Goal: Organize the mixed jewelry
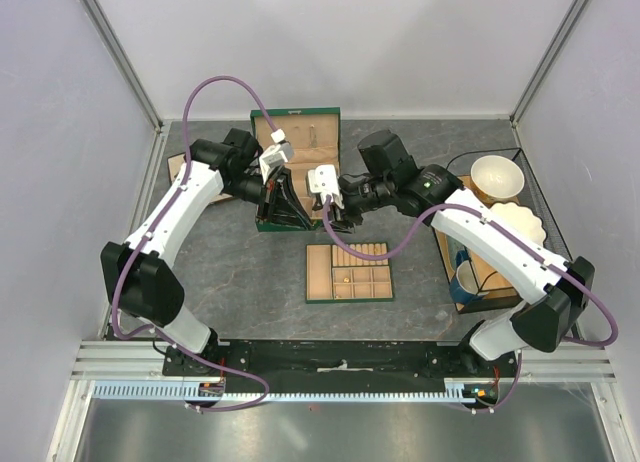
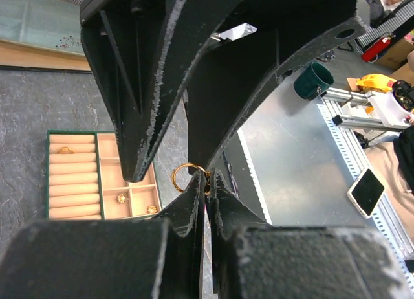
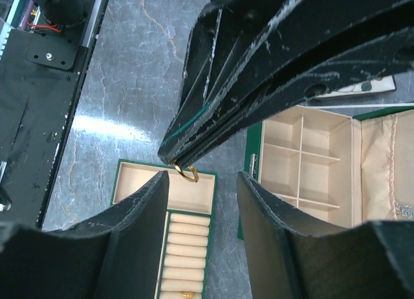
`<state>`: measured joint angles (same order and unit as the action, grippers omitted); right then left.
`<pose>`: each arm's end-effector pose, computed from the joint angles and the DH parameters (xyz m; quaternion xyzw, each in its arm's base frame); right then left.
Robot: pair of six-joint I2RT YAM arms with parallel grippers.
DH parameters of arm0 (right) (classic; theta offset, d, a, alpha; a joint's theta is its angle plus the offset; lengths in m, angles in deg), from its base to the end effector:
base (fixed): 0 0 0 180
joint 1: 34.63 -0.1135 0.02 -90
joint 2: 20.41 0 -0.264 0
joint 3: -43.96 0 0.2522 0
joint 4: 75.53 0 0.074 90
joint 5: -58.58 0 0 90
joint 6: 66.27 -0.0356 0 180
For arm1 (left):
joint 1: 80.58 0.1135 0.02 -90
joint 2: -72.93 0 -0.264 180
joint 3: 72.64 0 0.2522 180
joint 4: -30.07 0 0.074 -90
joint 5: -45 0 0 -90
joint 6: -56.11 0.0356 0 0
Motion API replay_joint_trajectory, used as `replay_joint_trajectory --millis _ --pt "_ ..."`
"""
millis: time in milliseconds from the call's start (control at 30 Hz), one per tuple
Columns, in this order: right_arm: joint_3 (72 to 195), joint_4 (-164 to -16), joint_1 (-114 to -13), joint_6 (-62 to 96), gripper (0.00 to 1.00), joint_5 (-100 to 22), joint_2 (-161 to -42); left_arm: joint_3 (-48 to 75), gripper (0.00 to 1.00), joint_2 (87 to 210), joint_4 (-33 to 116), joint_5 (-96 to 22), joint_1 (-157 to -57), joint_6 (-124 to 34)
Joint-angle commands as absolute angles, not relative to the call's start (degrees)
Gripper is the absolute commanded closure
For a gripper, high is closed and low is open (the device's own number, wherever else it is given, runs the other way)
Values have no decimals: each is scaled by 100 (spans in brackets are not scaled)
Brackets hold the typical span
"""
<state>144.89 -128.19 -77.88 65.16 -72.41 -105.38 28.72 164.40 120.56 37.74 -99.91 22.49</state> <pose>0.2172 0.2364 0.3855 -0.6800 0.5130 0.3196 0.4151 0.2601 -0.1287 0.3433 0.5017 0.5573 -0.6050 0.2676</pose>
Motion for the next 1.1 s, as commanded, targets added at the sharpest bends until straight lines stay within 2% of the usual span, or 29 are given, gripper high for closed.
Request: replay_joint_trajectory --millis 0,400,1067 --pt "14824 -12849 -7919 6636 48 -7273 -10576 2831 98 16293 13190 4139 -10018 2236" --pt "14772 -12990 -8113 6741 61 -7080 -10549 2840 98 16241 13190 4139 -10026 2236" --pt "14736 -13113 -8139 6970 64 -6710 -10496 2726 98 16206 13181 4095 -10018 2271"
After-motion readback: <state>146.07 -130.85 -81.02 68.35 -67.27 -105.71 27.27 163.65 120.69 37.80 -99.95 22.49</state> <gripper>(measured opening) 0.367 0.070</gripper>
